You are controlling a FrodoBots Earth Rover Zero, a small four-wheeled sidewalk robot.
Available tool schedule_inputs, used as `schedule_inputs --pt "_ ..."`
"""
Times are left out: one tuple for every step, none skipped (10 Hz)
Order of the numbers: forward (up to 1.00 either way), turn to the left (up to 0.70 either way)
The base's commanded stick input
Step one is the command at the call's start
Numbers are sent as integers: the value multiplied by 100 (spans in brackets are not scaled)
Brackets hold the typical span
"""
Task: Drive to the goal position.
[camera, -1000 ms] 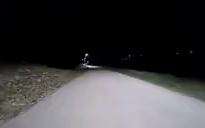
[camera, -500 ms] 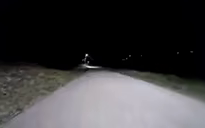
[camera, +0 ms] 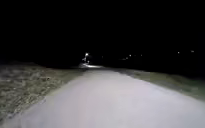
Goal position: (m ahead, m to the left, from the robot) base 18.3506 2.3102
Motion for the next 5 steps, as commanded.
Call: schedule_inputs --pt "70 9" --pt "70 9" --pt "70 9" --pt "70 9" --pt "70 9"
